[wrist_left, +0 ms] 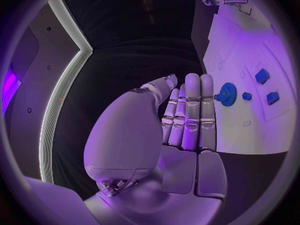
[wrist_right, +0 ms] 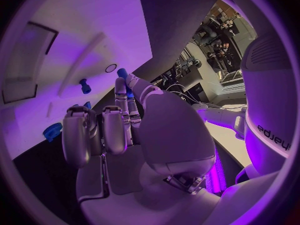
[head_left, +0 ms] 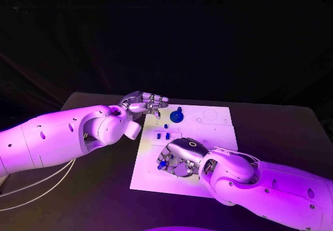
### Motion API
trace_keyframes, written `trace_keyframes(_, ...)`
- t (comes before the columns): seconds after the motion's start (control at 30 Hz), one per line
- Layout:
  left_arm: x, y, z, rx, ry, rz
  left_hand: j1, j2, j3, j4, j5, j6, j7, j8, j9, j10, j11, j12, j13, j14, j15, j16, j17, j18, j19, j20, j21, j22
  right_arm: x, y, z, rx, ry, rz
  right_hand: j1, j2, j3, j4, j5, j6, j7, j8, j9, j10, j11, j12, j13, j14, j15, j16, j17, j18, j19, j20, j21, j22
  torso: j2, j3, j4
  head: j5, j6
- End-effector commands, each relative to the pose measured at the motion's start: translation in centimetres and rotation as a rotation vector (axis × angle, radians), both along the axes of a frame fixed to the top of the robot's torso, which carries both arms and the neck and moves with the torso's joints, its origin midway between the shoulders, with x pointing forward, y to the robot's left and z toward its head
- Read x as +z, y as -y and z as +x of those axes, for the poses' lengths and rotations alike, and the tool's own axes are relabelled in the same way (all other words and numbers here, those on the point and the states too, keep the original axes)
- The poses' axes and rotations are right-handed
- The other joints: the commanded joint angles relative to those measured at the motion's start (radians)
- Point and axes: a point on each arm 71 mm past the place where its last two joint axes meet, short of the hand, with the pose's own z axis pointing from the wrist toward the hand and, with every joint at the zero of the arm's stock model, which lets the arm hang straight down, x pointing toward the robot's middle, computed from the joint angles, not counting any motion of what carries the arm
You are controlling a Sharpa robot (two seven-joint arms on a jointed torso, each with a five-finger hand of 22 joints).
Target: Assemble the parts on the task board
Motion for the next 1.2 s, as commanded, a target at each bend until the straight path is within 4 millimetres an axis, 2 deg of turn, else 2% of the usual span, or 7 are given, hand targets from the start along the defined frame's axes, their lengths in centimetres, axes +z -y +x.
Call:
trace_keyframes(0.03, 0.1, 0.2, -0.1, -0.019, 0.001, -0.011, 0.001, 0.007, -0.007, 0.001, -0.002, -0.008, 0.001, -0.002, -0.001, -0.003, 0.000, 0.003, 0.000, -0.008, 0.000, -0.005, -0.001, 0.013, -0.002, 0.002, -0.006, -0.001, -0.4, 0.0, 0.1, 0.005, 0.030, -0.061, -0.009, 0.004, 0.004, 0.002, 0.005, 0.004, 0.006, 0.011, 0.028, -0.003, 0.004, -0.006, 0.000, 0.050, -0.002, 0.004, 0.001, -0.010, 0.034, -0.003, -0.001, 0.205, 0.000, -0.0002, -0.0006, -0.001, -0.001)
trace_keyframes(0.37, 0.1, 0.1, -0.1, -0.019, -0.001, -0.011, 0.001, 0.007, -0.007, 0.001, -0.002, -0.008, 0.001, -0.002, -0.001, -0.003, 0.000, 0.003, 0.000, -0.008, 0.000, -0.005, -0.001, 0.013, -0.002, 0.002, -0.006, -0.001, -0.7, 0.0, 0.5, -0.031, 0.064, -0.118, -0.012, 0.003, 0.004, 0.003, 0.005, 0.003, 0.006, 0.011, 0.029, -0.003, 0.005, -0.007, 0.001, 0.050, -0.001, 0.005, 0.003, -0.011, 0.035, -0.002, 0.002, 0.206, -0.001, 0.0010, -0.0005, -0.004, -0.001)
trace_keyframes(0.9, 0.1, 0.1, -0.1, -0.020, -0.003, -0.010, -0.001, 0.007, -0.010, 0.002, -0.002, -0.008, 0.001, -0.001, -0.001, -0.005, 0.000, 0.005, 0.000, -0.009, 0.000, -0.006, -0.002, 0.013, -0.003, 0.003, -0.008, -0.002, -0.9, -0.7, 0.4, -0.041, 0.088, -0.166, -0.017, 0.001, 0.004, 0.003, 0.006, 0.001, 0.007, 0.010, 0.030, -0.003, 0.006, -0.009, 0.001, 0.050, 0.000, 0.006, 0.004, -0.011, 0.036, -0.002, 0.004, 0.207, -0.001, 0.0007, -0.0002, -0.008, 0.002)
trace_keyframes(0.97, 0.1, 0.1, -0.1, -0.021, -0.003, -0.010, -0.001, 0.007, -0.010, 0.002, -0.002, -0.008, 0.001, -0.001, -0.001, -0.005, 0.000, 0.005, 0.000, -0.009, 0.000, -0.006, -0.002, 0.013, -0.003, 0.003, -0.008, -0.002, -0.9, -0.8, 0.4, -0.036, 0.084, -0.174, -0.032, -0.010, -0.003, 0.009, 0.011, -0.008, 0.011, 0.004, 0.030, -0.008, 0.008, -0.014, 0.001, 0.050, 0.003, 0.005, 0.002, -0.011, 0.035, 0.000, 0.001, 0.206, -0.001, 0.0001, -0.0009, -0.007, 0.003)
trace_keyframes(1.07, 0.1, 0.1, -0.1, -0.021, -0.004, -0.010, -0.001, 0.007, -0.010, 0.002, -0.002, -0.009, 0.001, -0.001, -0.001, -0.005, 0.000, 0.006, 0.000, -0.009, 0.000, -0.006, -0.002, 0.013, -0.003, 0.003, -0.008, -0.002, -1.0, -1.1, 0.3, -0.027, 0.077, -0.176, -0.065, -0.038, -0.021, 0.021, 0.034, -0.049, 0.024, -0.022, 0.022, -0.019, 0.018, -0.022, 0.002, 0.049, 0.011, 0.005, 0.001, -0.010, 0.033, 0.006, -0.004, 0.206, -0.001, 0.0001, -0.0010, -0.008, 0.003)
trace_keyframes(1.2, 0.1, 0.1, -0.1, -0.020, -0.005, -0.009, -0.001, 0.007, -0.011, 0.002, -0.003, -0.009, 0.001, -0.001, -0.001, -0.005, 0.000, 0.006, 0.000, -0.009, 0.000, -0.006, -0.002, 0.013, -0.003, 0.003, -0.008, -0.003, -1.0, -1.2, 0.1, -0.017, 0.070, -0.170, -0.087, -0.059, -0.038, 0.031, 0.045, -0.081, 0.026, -0.041, 0.015, -0.026, 0.022, -0.026, 0.004, 0.049, 0.014, 0.006, 0.002, -0.010, 0.032, 0.010, -0.005, 0.206, -0.001, 0.0001, -0.0010, -0.008, 0.003)
